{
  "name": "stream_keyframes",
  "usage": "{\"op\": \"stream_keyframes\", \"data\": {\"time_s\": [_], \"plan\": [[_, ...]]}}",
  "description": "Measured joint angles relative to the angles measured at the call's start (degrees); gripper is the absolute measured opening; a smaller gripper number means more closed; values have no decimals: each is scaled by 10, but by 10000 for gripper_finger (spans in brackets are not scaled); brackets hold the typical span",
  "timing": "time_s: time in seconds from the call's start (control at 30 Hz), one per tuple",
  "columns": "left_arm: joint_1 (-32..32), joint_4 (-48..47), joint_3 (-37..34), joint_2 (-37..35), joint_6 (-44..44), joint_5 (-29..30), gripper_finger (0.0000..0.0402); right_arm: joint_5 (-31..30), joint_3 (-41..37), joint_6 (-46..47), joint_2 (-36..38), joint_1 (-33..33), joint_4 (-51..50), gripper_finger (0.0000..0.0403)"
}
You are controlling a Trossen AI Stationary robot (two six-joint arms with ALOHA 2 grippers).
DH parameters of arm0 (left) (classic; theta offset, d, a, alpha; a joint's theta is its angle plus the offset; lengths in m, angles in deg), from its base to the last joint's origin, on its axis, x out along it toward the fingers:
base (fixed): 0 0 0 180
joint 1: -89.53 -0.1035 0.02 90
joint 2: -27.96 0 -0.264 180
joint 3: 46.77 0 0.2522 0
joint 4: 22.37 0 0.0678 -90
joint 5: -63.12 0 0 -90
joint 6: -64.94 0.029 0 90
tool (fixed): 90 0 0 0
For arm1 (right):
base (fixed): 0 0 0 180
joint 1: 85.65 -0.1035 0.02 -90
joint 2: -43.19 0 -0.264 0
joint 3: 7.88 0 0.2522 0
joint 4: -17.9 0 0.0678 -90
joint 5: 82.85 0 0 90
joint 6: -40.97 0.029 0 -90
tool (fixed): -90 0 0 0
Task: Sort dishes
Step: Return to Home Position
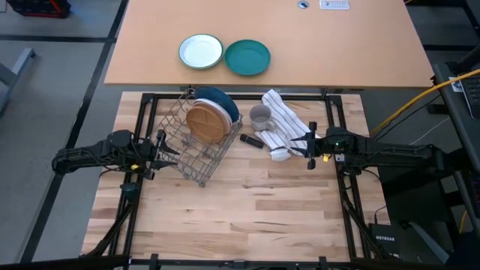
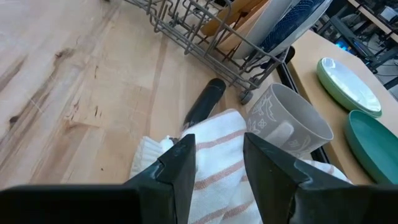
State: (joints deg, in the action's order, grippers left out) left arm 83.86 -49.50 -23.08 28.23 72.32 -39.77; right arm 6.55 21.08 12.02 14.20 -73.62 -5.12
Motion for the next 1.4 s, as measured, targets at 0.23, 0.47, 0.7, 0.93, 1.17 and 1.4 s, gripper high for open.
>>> {"op": "stream_keyframes", "data": {"time_s": [0.23, 0.47, 0.7, 0.93, 1.17, 1.4], "plan": [[0, 1, 0, 0, 2, 0, 155, 0, 0, 0, 0, 0, 0, 138], [0, 1, 0, 0, 5, -1, 155, 0, 0, 0, 0, 0, 0, 138], [0, 1, 0, 0, 5, -1, 155, 0, 0, 0, 0, 0, 0, 138], [0, 2, 0, 0, 4, -1, 155, 0, 0, 0, 0, 0, 0, 138], [0, 2, 0, 0, 5, -1, 155, 0, 0, 0, 0, 0, 0, 138], [0, 2, 0, 0, 5, -1, 155, 0, 0, 0, 0, 0, 0, 138]]}}
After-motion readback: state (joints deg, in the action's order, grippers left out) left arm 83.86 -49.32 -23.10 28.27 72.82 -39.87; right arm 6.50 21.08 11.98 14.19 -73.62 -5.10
